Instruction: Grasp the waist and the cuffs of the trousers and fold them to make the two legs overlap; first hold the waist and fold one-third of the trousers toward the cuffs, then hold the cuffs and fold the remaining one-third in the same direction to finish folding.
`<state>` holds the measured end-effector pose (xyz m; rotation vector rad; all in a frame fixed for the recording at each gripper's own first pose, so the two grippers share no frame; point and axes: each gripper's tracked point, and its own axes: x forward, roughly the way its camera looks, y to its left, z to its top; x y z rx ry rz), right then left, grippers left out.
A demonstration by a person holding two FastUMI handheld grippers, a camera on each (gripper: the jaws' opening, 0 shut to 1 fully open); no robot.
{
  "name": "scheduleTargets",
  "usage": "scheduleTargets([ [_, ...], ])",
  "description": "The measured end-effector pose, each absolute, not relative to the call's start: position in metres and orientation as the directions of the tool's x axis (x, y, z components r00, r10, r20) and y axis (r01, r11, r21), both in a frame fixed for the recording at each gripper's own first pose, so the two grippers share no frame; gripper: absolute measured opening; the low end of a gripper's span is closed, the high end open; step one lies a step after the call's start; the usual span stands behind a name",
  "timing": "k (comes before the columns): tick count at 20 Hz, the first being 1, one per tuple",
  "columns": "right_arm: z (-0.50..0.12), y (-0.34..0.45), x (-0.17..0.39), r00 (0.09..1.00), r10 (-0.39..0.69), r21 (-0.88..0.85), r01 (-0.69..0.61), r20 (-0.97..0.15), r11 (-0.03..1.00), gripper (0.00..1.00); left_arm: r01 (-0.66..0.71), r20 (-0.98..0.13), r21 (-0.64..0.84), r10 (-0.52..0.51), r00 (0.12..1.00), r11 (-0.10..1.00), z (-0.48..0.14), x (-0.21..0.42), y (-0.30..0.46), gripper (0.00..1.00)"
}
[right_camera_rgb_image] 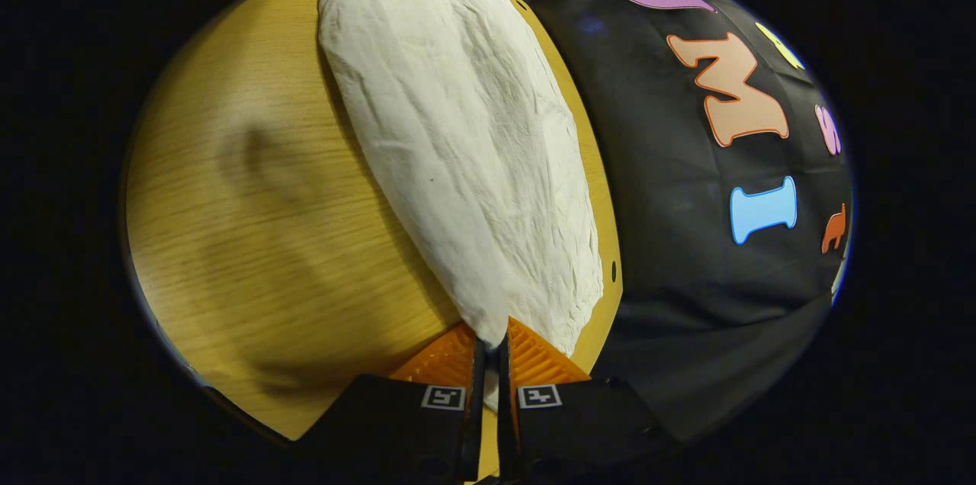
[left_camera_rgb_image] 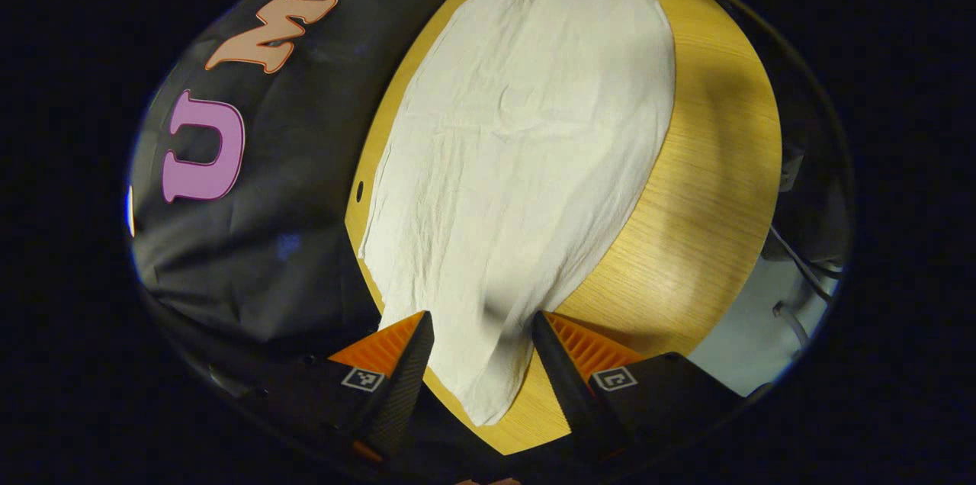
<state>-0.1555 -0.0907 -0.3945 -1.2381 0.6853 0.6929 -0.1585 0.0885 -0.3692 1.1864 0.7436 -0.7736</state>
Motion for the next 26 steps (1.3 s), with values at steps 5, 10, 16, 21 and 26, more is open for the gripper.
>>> scheduleTargets([
  [5, -0.391, -0.091, -0.154, 0.616, 0.095, -0.593, -0.782, -0.782, 0.191, 0.11, 0.842, -0.840, 0.505, -0.119, 0.530, 0.191, -0.379, -0.159, 0.084, 0.49],
  [10, -0.390, -0.091, -0.154, 0.617, 0.095, -0.594, -0.781, -0.781, 0.192, 0.07, 0.866, -0.872, 0.451, -0.100, 0.479, 0.218, -0.386, -0.168, 0.083, 0.19],
  [16, -0.388, -0.091, -0.153, 0.595, 0.097, -0.567, -0.795, -0.798, 0.215, 0.11, 0.862, -0.875, 0.456, -0.066, 0.480, 0.220, -0.388, -0.169, 0.085, 0.00],
  [21, -0.360, -0.093, -0.131, 0.632, 0.112, -0.598, -0.766, -0.767, 0.234, 0.11, 0.855, -0.877, 0.456, -0.038, 0.479, 0.249, -0.380, -0.158, 0.091, 0.00],
  [26, -0.330, -0.087, -0.097, 0.686, 0.139, -0.647, -0.723, -0.714, 0.244, 0.11, 0.796, -0.833, 0.523, -0.017, 0.554, 0.305, -0.353, -0.114, 0.088, 0.00],
])
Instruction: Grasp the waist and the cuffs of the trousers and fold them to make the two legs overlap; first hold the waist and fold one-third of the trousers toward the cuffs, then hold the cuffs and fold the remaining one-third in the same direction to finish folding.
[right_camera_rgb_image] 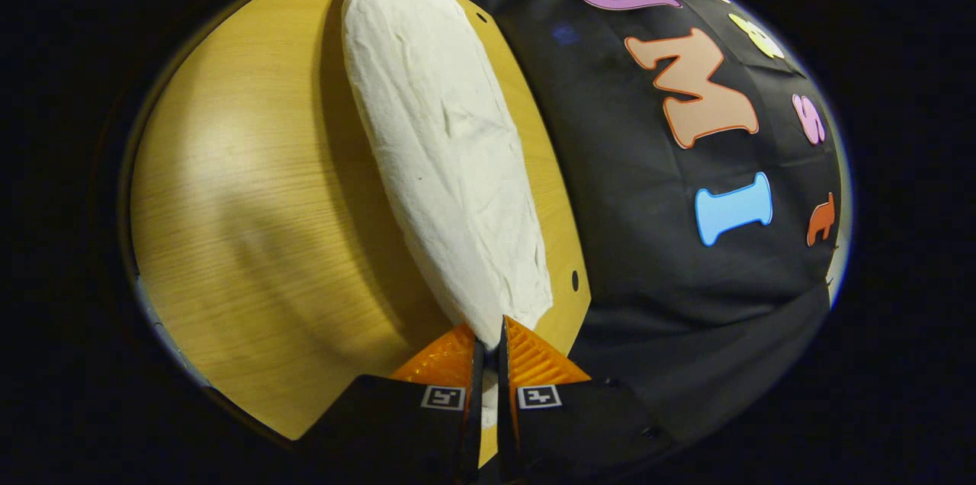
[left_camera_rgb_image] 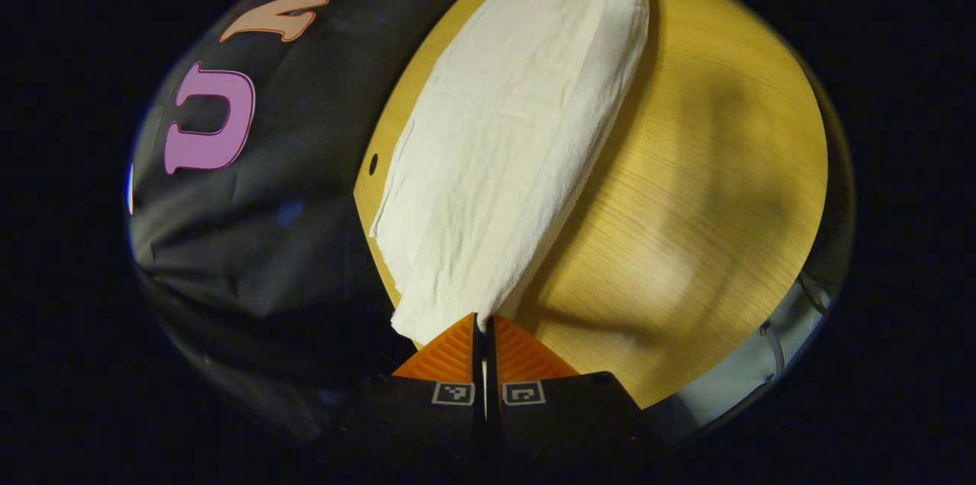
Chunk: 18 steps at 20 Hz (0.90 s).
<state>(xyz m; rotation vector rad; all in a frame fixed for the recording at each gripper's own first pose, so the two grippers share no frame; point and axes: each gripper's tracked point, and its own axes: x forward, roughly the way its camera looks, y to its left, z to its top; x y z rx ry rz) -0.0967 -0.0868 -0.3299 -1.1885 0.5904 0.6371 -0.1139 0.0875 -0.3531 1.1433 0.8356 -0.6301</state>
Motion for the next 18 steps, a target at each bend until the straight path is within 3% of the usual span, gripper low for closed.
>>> scheduleTargets([
  [11, -0.285, -0.072, -0.008, 0.807, 0.163, -0.701, -0.578, -0.568, 0.417, 0.11, 0.631, -0.720, 0.645, 0.066, 0.691, 0.432, -0.297, -0.036, 0.067, 0.00],
  [18, -0.287, -0.052, 0.040, 0.838, 0.090, -0.723, -0.514, -0.539, 0.462, 0.11, 0.571, -0.674, 0.639, 0.017, 0.739, 0.515, -0.275, 0.002, 0.053, 0.00],
])
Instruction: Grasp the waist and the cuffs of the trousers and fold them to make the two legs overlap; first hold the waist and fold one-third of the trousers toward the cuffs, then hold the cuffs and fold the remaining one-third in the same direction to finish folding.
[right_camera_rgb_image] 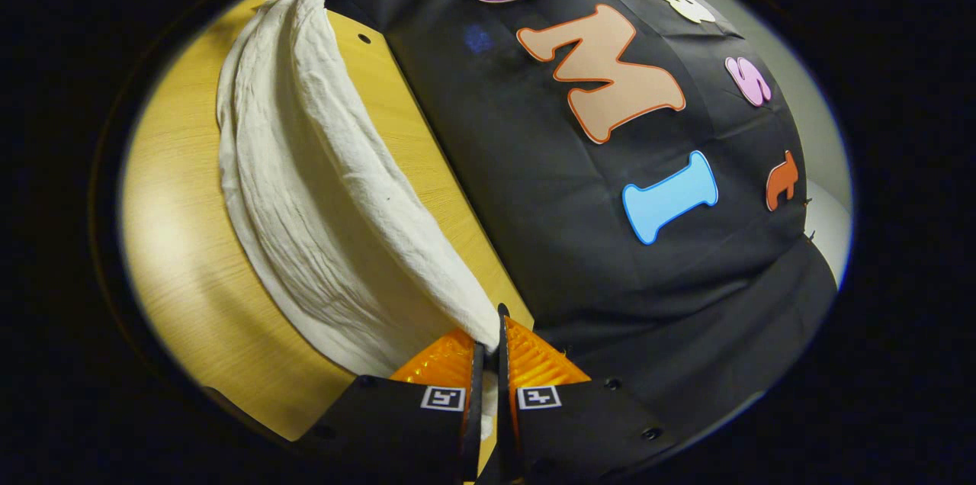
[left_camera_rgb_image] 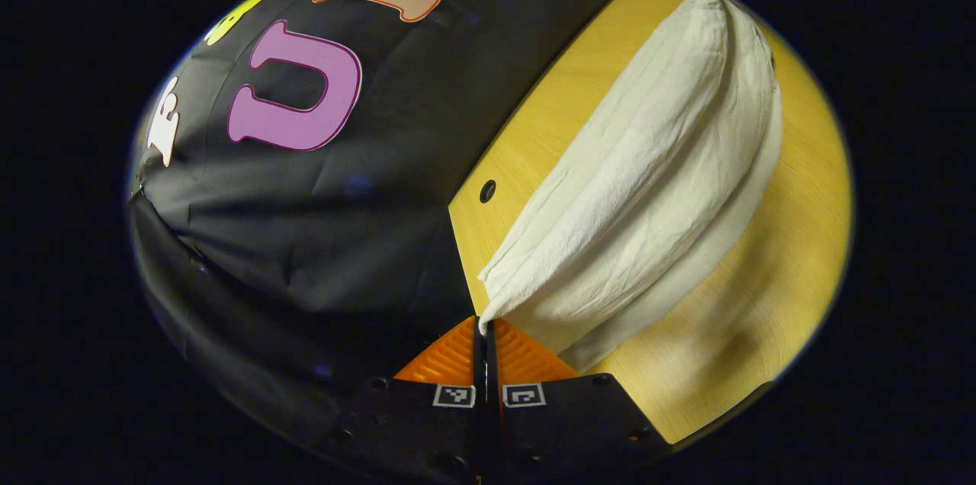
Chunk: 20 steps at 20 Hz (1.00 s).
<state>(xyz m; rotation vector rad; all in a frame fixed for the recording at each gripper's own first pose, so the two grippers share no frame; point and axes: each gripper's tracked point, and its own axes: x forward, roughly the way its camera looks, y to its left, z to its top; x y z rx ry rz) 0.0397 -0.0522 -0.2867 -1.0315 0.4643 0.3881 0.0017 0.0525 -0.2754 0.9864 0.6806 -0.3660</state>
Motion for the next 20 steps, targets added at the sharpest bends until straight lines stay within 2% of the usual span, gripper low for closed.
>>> scheduleTargets([
  [7, -0.315, -0.038, 0.089, 0.837, 0.006, -0.724, -0.476, -0.547, 0.499, 0.11, 0.558, -0.663, 0.593, -0.041, 0.748, 0.581, -0.314, 0.078, 0.028, 0.00],
  [10, -0.340, -0.027, 0.106, 0.826, -0.024, -0.714, -0.472, -0.563, 0.516, 0.11, 0.581, -0.683, 0.568, -0.061, 0.728, 0.582, -0.339, 0.088, 0.019, 0.00],
  [11, -0.350, -0.023, 0.110, 0.820, -0.034, -0.711, -0.474, -0.571, 0.519, 0.08, 0.584, -0.687, 0.563, -0.062, 0.724, 0.585, -0.346, 0.092, 0.017, 0.00],
  [12, -0.360, -0.020, 0.112, 0.814, -0.043, -0.709, -0.477, -0.579, 0.520, 0.11, 0.579, -0.684, 0.565, -0.059, 0.727, 0.588, -0.351, 0.096, 0.016, 0.00],
  [13, -0.371, -0.018, 0.114, 0.806, -0.053, -0.705, -0.481, -0.589, 0.522, 0.08, 0.573, -0.678, 0.566, -0.061, 0.732, 0.592, -0.356, 0.100, 0.014, 0.00],
  [16, -0.397, -0.017, 0.117, 0.780, -0.080, -0.677, -0.481, -0.620, 0.557, 0.14, 0.554, -0.667, 0.568, -0.054, 0.743, 0.609, -0.368, 0.108, 0.011, 0.00],
  [17, -0.398, -0.018, 0.116, 0.773, -0.090, -0.665, -0.474, -0.628, 0.577, 0.11, 0.546, -0.664, 0.566, -0.052, 0.746, 0.618, -0.371, 0.109, 0.012, 0.00],
  [18, -0.397, -0.017, 0.115, 0.771, -0.095, -0.654, -0.461, -0.630, 0.600, 0.28, 0.546, -0.664, 0.551, -0.066, 0.745, 0.631, -0.373, 0.108, 0.008, 0.00],
  [20, -0.386, -0.013, 0.115, 0.778, -0.082, -0.620, -0.427, -0.623, 0.658, 0.64, 0.540, -0.666, 0.496, -0.101, 0.739, 0.679, -0.372, 0.101, -0.001, 0.49],
])
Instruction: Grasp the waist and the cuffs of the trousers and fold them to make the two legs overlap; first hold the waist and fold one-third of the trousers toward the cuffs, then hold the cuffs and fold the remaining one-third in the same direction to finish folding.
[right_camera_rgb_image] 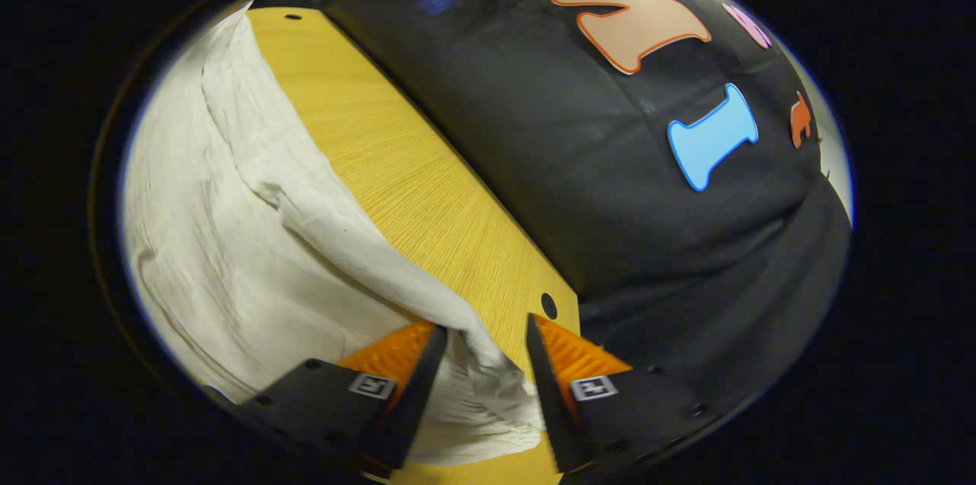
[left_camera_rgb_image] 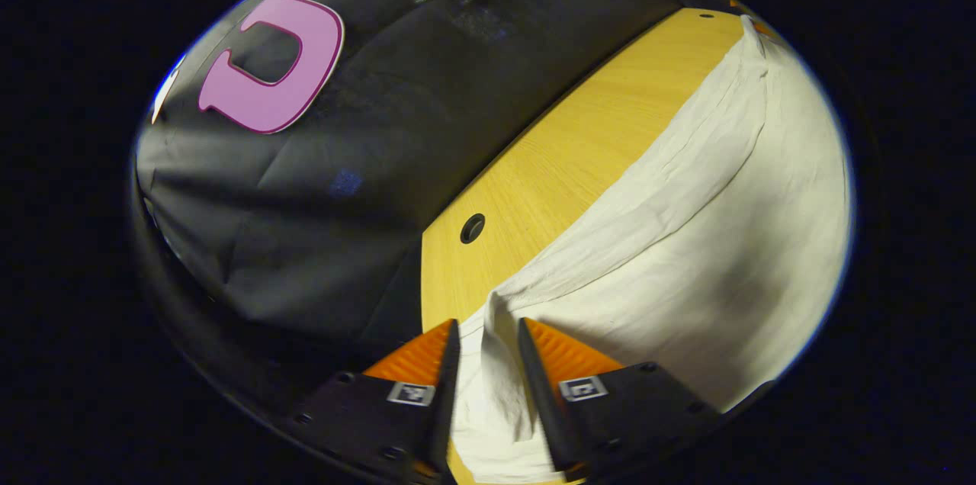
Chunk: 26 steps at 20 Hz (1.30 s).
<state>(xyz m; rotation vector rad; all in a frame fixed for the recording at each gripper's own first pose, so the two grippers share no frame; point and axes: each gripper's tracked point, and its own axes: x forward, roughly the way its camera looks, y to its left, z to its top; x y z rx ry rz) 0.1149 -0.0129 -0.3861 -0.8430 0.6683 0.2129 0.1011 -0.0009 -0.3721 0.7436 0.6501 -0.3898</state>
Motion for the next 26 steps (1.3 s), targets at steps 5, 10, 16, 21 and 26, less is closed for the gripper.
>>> scheduleTargets([
  [5, -0.347, -0.025, 0.103, 0.806, -0.075, -0.553, -0.332, -0.587, 0.764, 0.98, 0.456, -0.619, 0.421, -0.120, 0.776, 0.784, -0.341, 0.086, -0.019, 0.95],
  [10, -0.328, -0.058, 0.076, 0.786, -0.091, -0.424, -0.228, -0.611, 0.877, 0.98, 0.380, -0.566, 0.330, -0.141, 0.813, 0.864, -0.297, 0.059, -0.043, 0.95],
  [16, -0.344, -0.104, 0.051, 0.723, -0.110, -0.200, -0.040, -0.682, 0.979, 0.98, 0.321, -0.500, 0.261, -0.156, 0.852, 0.910, -0.252, 0.037, -0.060, 0.96],
  [21, -0.373, -0.123, 0.038, 0.652, -0.099, -0.011, 0.138, -0.752, 0.990, 1.00, 0.290, -0.508, 0.247, -0.132, 0.851, 0.924, -0.245, 0.025, -0.060, 0.96],
  [26, -0.408, -0.137, 0.023, 0.569, -0.083, 0.093, 0.274, -0.818, 0.957, 0.98, 0.272, -0.521, 0.245, -0.110, 0.847, 0.931, -0.244, 0.008, -0.059, 0.96],
])
